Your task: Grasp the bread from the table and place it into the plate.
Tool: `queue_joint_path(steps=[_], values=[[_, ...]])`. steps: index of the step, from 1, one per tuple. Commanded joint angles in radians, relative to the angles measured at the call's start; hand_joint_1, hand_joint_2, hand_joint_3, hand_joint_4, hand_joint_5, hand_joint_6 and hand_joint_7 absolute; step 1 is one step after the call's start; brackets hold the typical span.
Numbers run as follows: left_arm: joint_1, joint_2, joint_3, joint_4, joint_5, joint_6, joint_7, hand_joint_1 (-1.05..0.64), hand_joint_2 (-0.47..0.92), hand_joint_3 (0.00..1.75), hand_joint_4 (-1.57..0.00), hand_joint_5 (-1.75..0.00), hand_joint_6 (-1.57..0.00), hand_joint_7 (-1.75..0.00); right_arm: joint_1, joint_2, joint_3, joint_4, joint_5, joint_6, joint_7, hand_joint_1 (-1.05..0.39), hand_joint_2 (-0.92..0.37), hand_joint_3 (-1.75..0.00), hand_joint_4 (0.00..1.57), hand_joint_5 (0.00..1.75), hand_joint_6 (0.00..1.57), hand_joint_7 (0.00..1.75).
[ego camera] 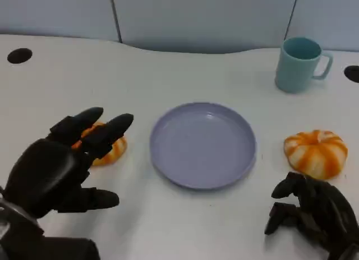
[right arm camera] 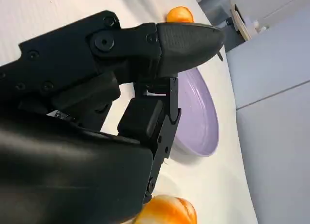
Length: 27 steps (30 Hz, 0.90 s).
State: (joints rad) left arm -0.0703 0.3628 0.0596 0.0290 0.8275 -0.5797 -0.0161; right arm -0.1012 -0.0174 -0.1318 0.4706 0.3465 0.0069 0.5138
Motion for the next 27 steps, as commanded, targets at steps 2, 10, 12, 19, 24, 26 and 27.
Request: queue_joint_path(steps=[2, 10, 12, 19, 24, 26, 27], values=[[-0.051, 0.057, -0.082, -0.026, 0.145, 0.148, 0.033, -0.76, 0.88, 0.00, 0.00, -0.04, -0.10, -0.01, 0.002, -0.005, -0.005, 0.006, -0.003, -0.008, -0.001, -0.46, -0.92, -0.39, 1.29, 0.98, 1.18, 0.88], [-0.152, 0.096, -0.201, 0.058, 0.175, 0.302, -0.036, -0.62, 0.81, 0.00, 0.00, 0.00, -0.04, 0.00, 0.006, -0.006, -0.005, -0.011, -0.001, 0.011, -0.006, -0.45, -0.92, -0.39, 1.28, 0.98, 1.19, 0.88], [-0.187, 0.102, -0.234, 0.098, 0.183, 0.334, -0.052, -0.58, 0.79, 0.00, 0.00, 0.00, -0.02, 0.00, 0.006, -0.006, -0.004, -0.010, -0.004, 0.010, -0.008, -0.45, -0.92, -0.41, 1.29, 0.98, 1.20, 0.88], [-0.341, 0.094, -0.349, 0.321, 0.193, 0.396, -0.010, -0.49, 0.74, 0.00, 0.00, 0.00, -0.03, -0.01, 0.001, -0.009, -0.011, 0.000, -0.003, 0.006, -0.007, -0.43, -0.92, -0.42, 1.28, 0.99, 1.18, 0.88], [-0.462, 0.069, -0.428, 0.516, 0.183, 0.414, 0.018, -0.45, 0.76, 0.01, 0.00, 0.00, -0.04, -0.01, -0.001, -0.010, -0.010, 0.004, -0.007, 0.002, -0.005, -0.42, -0.92, -0.42, 1.27, 1.00, 1.17, 0.89], [-0.504, 0.056, -0.459, 0.583, 0.186, 0.429, 0.030, -0.43, 0.76, 0.01, 0.00, 0.00, -0.03, -0.01, 0.000, -0.008, -0.010, 0.003, -0.007, 0.003, -0.007, -0.42, -0.92, -0.42, 1.27, 1.00, 1.17, 0.90], [-0.521, 0.052, -0.473, 0.611, 0.184, 0.435, 0.032, -0.43, 0.76, 0.00, 0.00, 0.00, -0.03, 0.00, 0.000, -0.008, -0.010, 0.004, -0.007, 0.002, -0.007, -0.43, -0.92, -0.41, 1.28, 1.00, 1.17, 0.90]])
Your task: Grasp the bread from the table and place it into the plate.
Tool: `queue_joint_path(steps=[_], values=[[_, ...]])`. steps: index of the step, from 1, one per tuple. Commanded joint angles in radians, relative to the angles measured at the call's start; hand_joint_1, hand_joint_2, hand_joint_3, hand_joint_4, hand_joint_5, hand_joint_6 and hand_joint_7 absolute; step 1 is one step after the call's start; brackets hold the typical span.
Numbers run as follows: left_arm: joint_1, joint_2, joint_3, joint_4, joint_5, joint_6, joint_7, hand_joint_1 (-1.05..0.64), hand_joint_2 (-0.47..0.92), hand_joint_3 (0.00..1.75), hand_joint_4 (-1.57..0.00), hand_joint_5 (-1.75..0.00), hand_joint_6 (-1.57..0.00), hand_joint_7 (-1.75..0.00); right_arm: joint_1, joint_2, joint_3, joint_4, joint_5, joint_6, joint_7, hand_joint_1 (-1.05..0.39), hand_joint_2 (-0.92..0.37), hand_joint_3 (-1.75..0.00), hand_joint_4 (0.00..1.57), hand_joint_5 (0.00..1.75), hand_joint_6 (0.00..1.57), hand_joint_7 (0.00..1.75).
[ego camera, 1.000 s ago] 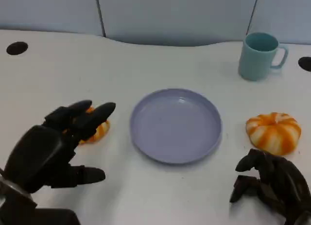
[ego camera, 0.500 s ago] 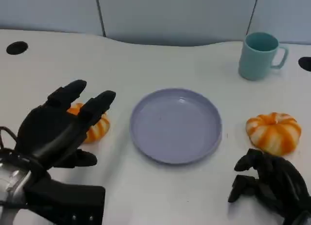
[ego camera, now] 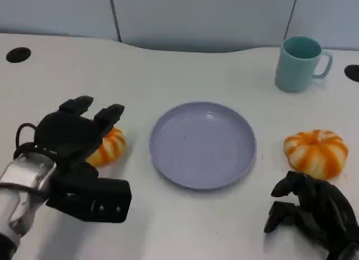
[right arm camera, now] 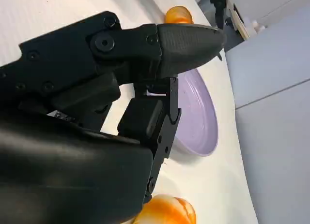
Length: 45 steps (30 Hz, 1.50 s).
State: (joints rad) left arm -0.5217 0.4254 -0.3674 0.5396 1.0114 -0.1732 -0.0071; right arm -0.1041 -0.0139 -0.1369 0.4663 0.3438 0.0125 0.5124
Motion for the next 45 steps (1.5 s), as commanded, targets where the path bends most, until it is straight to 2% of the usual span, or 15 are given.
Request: queue_joint_path(steps=[1, 13, 18, 23, 30, 33, 34, 36, 37, 38, 40, 42, 43, 44, 45], values=[[-0.082, -0.013, -0.056, 0.120, -0.003, 0.032, 0.026, -0.43, 0.75, 0.00, 0.00, 0.00, -0.03, 0.00, 0.002, -0.011, -0.005, 0.009, -0.005, -0.005, -0.005, -0.43, -0.92, -0.41, 1.28, 1.00, 1.17, 0.91], [-0.286, -0.151, -0.172, 0.589, -0.065, 0.056, 0.115, -0.35, 0.76, 0.00, 0.00, 0.00, -0.05, -0.01, 0.022, -0.013, -0.005, -0.023, 0.003, 0.020, -0.007, -0.44, -0.92, -0.38, 1.28, 0.99, 1.16, 0.92], [-0.319, -0.174, -0.206, 0.676, -0.079, 0.051, 0.154, -0.33, 0.74, 0.00, 0.00, 0.00, -0.06, -0.01, 0.029, -0.013, -0.002, -0.033, -0.001, 0.017, -0.006, -0.43, -0.92, -0.38, 1.27, 0.99, 1.16, 0.92], [-0.352, -0.195, -0.235, 0.746, -0.093, 0.075, 0.132, -0.38, 0.74, 0.00, 0.00, 0.00, -0.05, 0.00, 0.034, -0.017, -0.005, -0.037, 0.003, 0.020, -0.001, -0.44, -0.92, -0.38, 1.27, 0.99, 1.16, 0.93], [-0.374, -0.206, -0.249, 0.794, -0.125, 0.078, 0.111, -0.37, 0.76, 0.01, 0.00, 0.00, -0.08, -0.01, 0.041, -0.018, -0.009, -0.040, 0.013, 0.025, 0.012, -0.43, -0.92, -0.39, 1.28, 0.99, 1.16, 0.93], [-0.365, -0.197, -0.242, 0.800, -0.151, 0.027, 0.130, -0.26, 0.85, 0.01, -0.29, -0.10, -0.26, -0.04, 0.050, -0.017, -0.010, -0.057, 0.014, 0.044, 0.000, -0.44, -0.92, -0.37, 1.29, 0.99, 1.17, 0.93], [-0.363, -0.195, -0.240, 0.801, -0.158, 0.013, 0.135, -0.24, 0.89, 0.06, -0.44, -0.16, -0.38, -0.07, 0.053, -0.017, -0.010, -0.063, 0.014, 0.050, -0.002, -0.44, -0.92, -0.37, 1.29, 0.98, 1.17, 0.93], [-0.359, -0.192, -0.247, 0.802, -0.159, -0.003, 0.155, -0.23, 0.91, 0.08, -0.52, -0.19, -0.45, -0.08, 0.058, -0.017, -0.010, -0.071, 0.013, 0.053, -0.003, -0.43, -0.92, -0.36, 1.29, 0.98, 1.17, 0.93], [-0.356, -0.190, -0.252, 0.803, -0.157, -0.011, 0.176, -0.23, 0.92, 0.13, -0.70, -0.47, -0.65, -0.09, 0.060, -0.017, -0.009, -0.074, 0.012, 0.049, -0.001, -0.43, -0.92, -0.37, 1.29, 0.98, 1.17, 0.93], [-0.354, -0.190, -0.257, 0.804, -0.156, -0.017, 0.191, -0.24, 0.92, 0.15, -0.74, -0.61, -0.75, -0.09, 0.062, -0.017, -0.008, -0.076, 0.011, 0.047, 0.001, -0.43, -0.92, -0.38, 1.29, 0.98, 1.17, 0.92], [-0.349, -0.188, -0.260, 0.806, -0.160, -0.033, 0.215, -0.26, 0.92, 0.18, -0.78, -0.76, -0.88, -0.09, 0.065, -0.016, -0.008, -0.080, 0.010, 0.046, -0.002, -0.43, -0.92, -0.38, 1.29, 0.98, 1.17, 0.92], [-0.340, -0.184, -0.269, 0.807, -0.156, -0.047, 0.256, -0.26, 0.92, 0.19, -0.78, -0.80, -0.93, -0.09, 0.065, -0.016, -0.010, -0.079, 0.013, 0.048, 0.000, -0.43, -0.92, -0.38, 1.29, 0.98, 1.17, 0.92], [-0.328, -0.181, -0.274, 0.806, -0.153, -0.059, 0.302, -0.30, 0.88, 0.11, -0.77, -1.31, -1.07, -0.14, 0.064, -0.017, -0.011, -0.078, 0.014, 0.050, 0.002, -0.43, -0.92, -0.38, 1.29, 0.98, 1.16, 0.92], [-0.320, -0.180, -0.279, 0.806, -0.151, -0.068, 0.336, -0.31, 0.88, 0.07, -0.79, -1.52, -1.12, -0.16, 0.064, -0.018, -0.011, -0.077, 0.015, 0.051, 0.003, -0.43, -0.92, -0.38, 1.29, 0.97, 1.16, 0.92], [-0.312, -0.179, -0.279, 0.807, -0.154, -0.074, 0.362, -0.31, 0.88, 0.06, -0.79, -1.63, -1.15, -0.17, 0.065, -0.018, -0.011, -0.078, 0.015, 0.051, 0.002, -0.44, -0.92, -0.38, 1.29, 0.97, 1.16, 0.92]])
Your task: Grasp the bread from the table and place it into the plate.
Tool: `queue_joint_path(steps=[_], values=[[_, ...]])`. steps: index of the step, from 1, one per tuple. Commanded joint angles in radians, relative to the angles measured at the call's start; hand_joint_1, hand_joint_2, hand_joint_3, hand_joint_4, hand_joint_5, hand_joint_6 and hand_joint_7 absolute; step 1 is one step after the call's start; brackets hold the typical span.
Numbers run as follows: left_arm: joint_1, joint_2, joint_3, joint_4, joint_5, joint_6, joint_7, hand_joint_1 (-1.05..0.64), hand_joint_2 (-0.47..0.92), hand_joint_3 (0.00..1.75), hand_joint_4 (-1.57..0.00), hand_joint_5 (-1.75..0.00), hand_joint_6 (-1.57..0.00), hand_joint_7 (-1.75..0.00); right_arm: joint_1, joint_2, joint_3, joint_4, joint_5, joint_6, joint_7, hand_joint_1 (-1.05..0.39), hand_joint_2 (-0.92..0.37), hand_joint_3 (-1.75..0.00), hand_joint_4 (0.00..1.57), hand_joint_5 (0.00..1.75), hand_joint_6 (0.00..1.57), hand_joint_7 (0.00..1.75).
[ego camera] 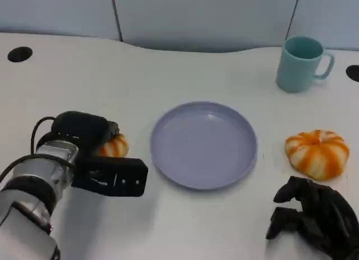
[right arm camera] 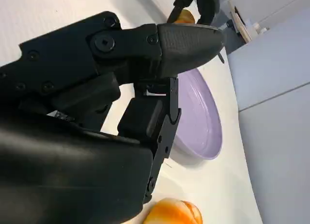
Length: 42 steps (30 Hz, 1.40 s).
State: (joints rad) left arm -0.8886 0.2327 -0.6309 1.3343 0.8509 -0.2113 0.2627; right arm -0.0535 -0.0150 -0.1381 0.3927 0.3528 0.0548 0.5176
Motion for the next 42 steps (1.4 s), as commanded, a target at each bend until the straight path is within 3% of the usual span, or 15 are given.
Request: queue_joint_path(steps=[1, 2, 4, 7, 10, 15, 17, 18, 22, 29, 37, 42], values=[[0.059, 0.014, -0.015, 0.014, 0.003, -0.038, 0.104, -0.29, 0.90, 0.10, -0.82, -1.69, -1.08, -0.37, 0.015, -0.017, -0.009, -0.006, 0.005, 0.009, -0.004, -0.44, -0.92, -0.38, 1.29, 0.98, 1.16, 0.92], [0.064, 0.015, -0.013, 0.016, -0.001, -0.043, 0.116, -0.27, 0.91, 0.12, -0.83, -1.72, -0.90, -0.77, 0.016, -0.016, -0.008, -0.007, 0.003, 0.006, -0.007, -0.43, -0.92, -0.38, 1.29, 0.98, 1.16, 0.92], [0.072, 0.017, -0.015, 0.018, -0.002, -0.048, 0.142, -0.24, 0.92, 0.17, -0.80, -1.74, -0.71, -1.14, 0.015, -0.016, -0.009, -0.007, 0.006, 0.010, -0.005, -0.43, -0.92, -0.38, 1.29, 0.98, 1.17, 0.92], [0.082, 0.025, -0.030, 0.018, 0.009, -0.050, 0.199, -0.24, 0.92, 0.21, -0.78, -1.75, -0.64, -1.21, 0.016, -0.015, -0.008, -0.012, 0.006, 0.019, -0.012, -0.44, -0.92, -0.38, 1.29, 0.98, 1.17, 0.92], [0.086, 0.036, -0.050, 0.017, 0.024, -0.057, 0.278, -0.22, 0.92, 0.26, -0.73, -1.75, -0.55, -1.45, 0.017, -0.014, -0.005, -0.010, 0.005, 0.005, -0.002, -0.43, -0.92, -0.39, 1.28, 0.98, 1.16, 0.92], [0.071, 0.044, -0.061, 0.018, 0.030, -0.058, 0.320, -0.21, 0.92, 0.28, -0.69, -1.75, -0.53, -1.42, 0.015, -0.011, -0.004, -0.008, 0.005, 0.006, -0.005, -0.43, -0.92, -0.40, 1.27, 0.98, 1.15, 0.92], [0.054, 0.049, -0.065, 0.015, 0.041, -0.052, 0.343, -0.20, 0.92, 0.28, -0.67, -1.75, -0.47, -1.68, 0.013, -0.008, -0.004, -0.008, 0.004, 0.009, -0.012, -0.43, -0.92, -0.39, 1.27, 0.99, 1.16, 0.92], [0.040, 0.053, -0.057, 0.012, 0.034, -0.060, 0.341, -0.20, 0.92, 0.29, -0.67, -1.75, -0.46, -1.71, 0.012, -0.007, -0.005, -0.008, 0.006, 0.014, -0.014, -0.43, -0.92, -0.39, 1.27, 0.99, 1.16, 0.92], [0.002, 0.060, -0.041, 0.003, 0.019, -0.085, 0.347, -0.21, 0.92, 0.40, -0.68, -1.75, -0.45, -1.74, 0.009, -0.006, -0.003, -0.009, 0.003, 0.022, -0.026, -0.45, -0.92, -0.36, 1.27, 1.00, 1.17, 0.93], [-0.032, 0.045, -0.009, -0.016, -0.003, -0.115, 0.390, -0.20, 0.90, 0.30, -0.77, -1.75, -0.54, -1.75, 0.013, -0.004, 0.002, -0.003, 0.002, 0.006, -0.020, -0.44, -0.92, -0.38, 1.26, 1.02, 1.17, 0.93], [-0.053, 0.007, 0.014, -0.038, -0.024, -0.188, 0.457, -0.12, 0.83, 0.31, -0.82, -1.75, -0.61, -1.75, 0.019, -0.006, 0.004, -0.011, 0.002, 0.006, -0.021, -0.44, -0.92, -0.38, 1.26, 1.02, 1.16, 0.93], [-0.074, -0.007, 0.014, -0.046, -0.026, -0.231, 0.452, -0.16, 0.85, 0.31, -0.81, -1.75, -0.62, -1.64, 0.016, -0.007, 0.005, -0.012, 0.002, 0.017, -0.025, -0.44, -0.92, -0.37, 1.27, 1.02, 1.16, 0.93]])
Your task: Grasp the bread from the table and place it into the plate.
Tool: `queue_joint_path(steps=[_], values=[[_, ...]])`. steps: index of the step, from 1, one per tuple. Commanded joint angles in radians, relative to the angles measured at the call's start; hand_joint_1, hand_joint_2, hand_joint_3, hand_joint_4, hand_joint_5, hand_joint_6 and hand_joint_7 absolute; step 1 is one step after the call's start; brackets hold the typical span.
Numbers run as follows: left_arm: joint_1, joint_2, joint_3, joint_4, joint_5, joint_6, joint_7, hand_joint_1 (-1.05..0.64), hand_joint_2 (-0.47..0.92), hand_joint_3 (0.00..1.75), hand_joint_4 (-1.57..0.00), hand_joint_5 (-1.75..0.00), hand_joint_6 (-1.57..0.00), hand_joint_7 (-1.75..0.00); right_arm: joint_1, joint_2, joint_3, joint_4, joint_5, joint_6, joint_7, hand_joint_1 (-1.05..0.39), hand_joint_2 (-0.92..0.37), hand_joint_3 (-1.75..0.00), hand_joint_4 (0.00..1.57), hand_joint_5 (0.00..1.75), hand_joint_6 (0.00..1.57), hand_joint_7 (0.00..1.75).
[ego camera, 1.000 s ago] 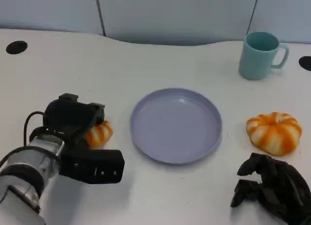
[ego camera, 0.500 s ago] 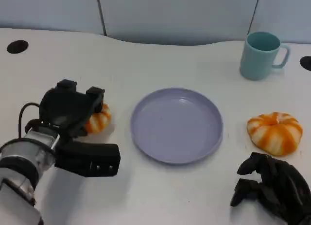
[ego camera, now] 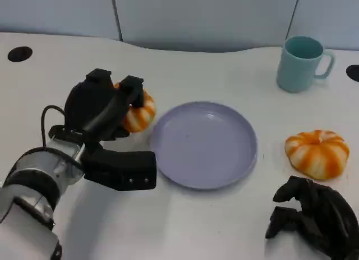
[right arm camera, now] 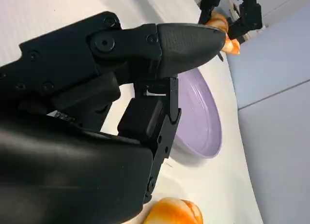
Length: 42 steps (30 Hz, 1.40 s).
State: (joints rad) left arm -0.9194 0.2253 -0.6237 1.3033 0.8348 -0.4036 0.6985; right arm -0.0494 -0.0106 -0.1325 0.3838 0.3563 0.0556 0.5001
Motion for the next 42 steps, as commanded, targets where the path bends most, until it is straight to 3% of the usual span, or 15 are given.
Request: queue_joint_path(steps=[1, 3, 6, 9, 20, 33, 35, 37, 38, 39, 40, 42], values=[[-0.053, -0.009, 0.008, -0.023, -0.014, -0.070, 0.018, -0.16, 0.77, 0.58, -0.83, -1.75, -0.64, -1.70, 0.012, -0.012, 0.001, -0.008, -0.003, 0.026, -0.013, -0.44, -0.92, -0.36, 1.26, 1.02, 1.17, 0.94], [-0.074, -0.030, 0.008, -0.035, -0.019, -0.125, 0.005, -0.17, 0.66, 0.88, -0.86, -1.75, -0.67, -1.74, 0.011, -0.011, 0.002, -0.013, -0.005, 0.034, -0.020, -0.44, -0.92, -0.36, 1.27, 1.02, 1.17, 0.94], [-0.090, -0.042, 0.005, -0.034, -0.020, -0.170, -0.036, -0.17, 0.60, 0.96, -0.87, -1.75, -0.68, -1.75, 0.012, -0.012, 0.003, -0.014, -0.005, 0.034, -0.019, -0.44, -0.92, -0.36, 1.27, 1.03, 1.17, 0.94], [-0.111, -0.060, -0.004, -0.034, -0.026, -0.224, -0.126, -0.21, 0.61, 0.98, -0.89, -1.75, -0.71, -1.75, 0.018, -0.013, 0.006, -0.026, -0.004, 0.043, -0.022, -0.43, -0.92, -0.36, 1.27, 1.02, 1.17, 0.94], [-0.117, -0.122, -0.035, -0.031, -0.005, -0.246, -0.159, -0.26, 0.63, 0.99, -0.95, -1.75, -0.77, -1.75, 0.033, -0.011, 0.012, -0.048, 0.001, 0.046, -0.015, -0.43, -0.92, -0.38, 1.27, 1.01, 1.16, 0.93], [-0.119, -0.130, -0.043, -0.015, -0.025, -0.244, -0.283, -0.28, 0.66, 0.93, -0.91, -1.75, -0.72, -1.75, 0.043, -0.005, 0.019, -0.061, 0.009, 0.039, -0.009, -0.44, -0.92, -0.39, 1.26, 1.00, 1.17, 0.93], [-0.128, -0.126, -0.045, -0.015, -0.028, -0.244, -0.351, -0.29, 0.67, 0.82, -0.80, -1.47, -0.78, -1.28, 0.042, -0.006, 0.020, -0.055, 0.011, 0.034, -0.004, -0.44, -0.92, -0.39, 1.26, 1.01, 1.16, 0.93], [-0.135, -0.123, -0.042, -0.016, -0.037, -0.244, -0.425, -0.37, 0.82, 0.46, -0.69, -1.31, -0.76, -0.96, 0.041, -0.008, 0.020, -0.056, 0.013, 0.040, -0.004, -0.45, -0.92, -0.39, 1.26, 1.01, 1.16, 0.93], [-0.135, -0.121, -0.041, -0.019, -0.039, -0.243, -0.445, -0.39, 0.88, 0.33, -0.65, -1.20, -0.75, -0.78, 0.041, -0.008, 0.021, -0.055, 0.013, 0.039, -0.004, -0.45, -0.92, -0.39, 1.26, 1.01, 1.16, 0.93], [-0.136, -0.122, -0.033, -0.020, -0.050, -0.238, -0.486, -0.40, 0.90, 0.29, -0.63, -1.16, -0.74, -0.70, 0.040, -0.007, 0.019, -0.053, 0.017, 0.040, -0.001, -0.45, -0.92, -0.39, 1.26, 1.01, 1.16, 0.93], [-0.137, -0.122, -0.026, -0.020, -0.060, -0.231, -0.521, -0.39, 0.91, 0.28, -0.49, -1.11, -0.58, -0.52, 0.039, -0.007, 0.018, -0.051, 0.019, 0.039, 0.002, -0.45, -0.92, -0.38, 1.26, 1.01, 1.16, 0.93], [-0.134, -0.122, -0.012, -0.022, -0.075, -0.228, -0.565, -0.42, 0.92, 0.23, -0.37, -0.96, -0.42, -0.33, 0.040, -0.009, 0.022, -0.050, 0.013, 0.031, 0.005, -0.45, -0.92, -0.38, 1.26, 1.01, 1.16, 0.93]])
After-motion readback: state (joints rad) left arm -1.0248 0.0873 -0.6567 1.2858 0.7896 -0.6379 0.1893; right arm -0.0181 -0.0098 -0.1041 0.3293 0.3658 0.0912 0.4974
